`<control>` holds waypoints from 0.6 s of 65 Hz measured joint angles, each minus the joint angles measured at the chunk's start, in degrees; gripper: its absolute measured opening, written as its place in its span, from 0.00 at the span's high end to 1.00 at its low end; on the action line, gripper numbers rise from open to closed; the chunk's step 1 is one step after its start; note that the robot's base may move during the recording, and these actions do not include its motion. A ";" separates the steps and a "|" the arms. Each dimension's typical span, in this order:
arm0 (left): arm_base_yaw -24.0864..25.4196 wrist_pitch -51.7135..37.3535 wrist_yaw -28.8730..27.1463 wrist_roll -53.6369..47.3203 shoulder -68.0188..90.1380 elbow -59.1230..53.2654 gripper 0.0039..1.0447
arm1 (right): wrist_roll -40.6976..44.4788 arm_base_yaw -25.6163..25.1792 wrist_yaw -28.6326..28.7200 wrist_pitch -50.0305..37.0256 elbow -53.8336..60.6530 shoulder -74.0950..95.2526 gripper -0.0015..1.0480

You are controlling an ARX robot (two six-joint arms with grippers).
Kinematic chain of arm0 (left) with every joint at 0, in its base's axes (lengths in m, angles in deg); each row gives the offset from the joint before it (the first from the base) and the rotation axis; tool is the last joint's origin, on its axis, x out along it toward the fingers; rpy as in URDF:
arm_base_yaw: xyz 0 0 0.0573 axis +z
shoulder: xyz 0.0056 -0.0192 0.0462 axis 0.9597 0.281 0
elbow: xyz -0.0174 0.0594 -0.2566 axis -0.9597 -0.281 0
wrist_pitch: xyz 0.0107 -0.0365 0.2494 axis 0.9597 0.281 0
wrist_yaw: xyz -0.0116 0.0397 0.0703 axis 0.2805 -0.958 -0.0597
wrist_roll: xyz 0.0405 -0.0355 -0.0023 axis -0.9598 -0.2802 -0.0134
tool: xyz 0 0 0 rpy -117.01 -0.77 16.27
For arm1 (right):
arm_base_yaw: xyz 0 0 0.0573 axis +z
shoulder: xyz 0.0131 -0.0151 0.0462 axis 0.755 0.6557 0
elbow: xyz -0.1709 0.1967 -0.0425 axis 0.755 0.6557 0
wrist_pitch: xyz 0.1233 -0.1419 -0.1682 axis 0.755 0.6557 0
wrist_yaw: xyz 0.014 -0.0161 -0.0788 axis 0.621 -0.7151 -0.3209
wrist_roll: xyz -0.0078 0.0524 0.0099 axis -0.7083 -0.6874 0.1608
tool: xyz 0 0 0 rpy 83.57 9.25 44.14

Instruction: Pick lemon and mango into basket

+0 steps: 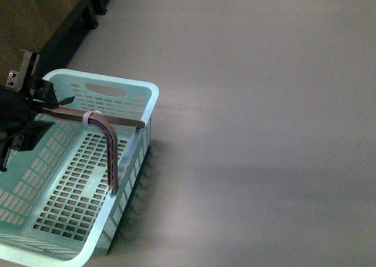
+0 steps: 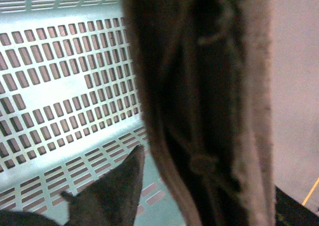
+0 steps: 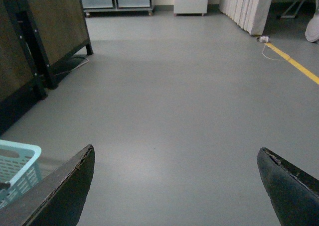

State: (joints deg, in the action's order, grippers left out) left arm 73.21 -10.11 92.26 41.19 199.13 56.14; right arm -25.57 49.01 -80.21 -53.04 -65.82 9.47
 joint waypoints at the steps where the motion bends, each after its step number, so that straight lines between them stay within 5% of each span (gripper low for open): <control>1: 0.00 0.00 0.02 0.07 -0.02 0.07 0.71 | 0.00 0.00 0.00 0.00 0.00 0.00 0.08; 13: 0.00 -0.02 1.55 2.80 -1.73 -0.39 0.96 | 0.00 0.00 0.00 0.00 0.00 0.00 0.08; 39: 1.55 5.05 6.27 7.21 -31.36 -15.80 0.96 | 0.00 0.00 0.00 0.00 0.00 0.00 0.08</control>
State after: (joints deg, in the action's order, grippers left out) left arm 74.76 -5.06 98.53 48.40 167.77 40.34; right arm -25.57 49.01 -80.21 -53.04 -65.82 9.47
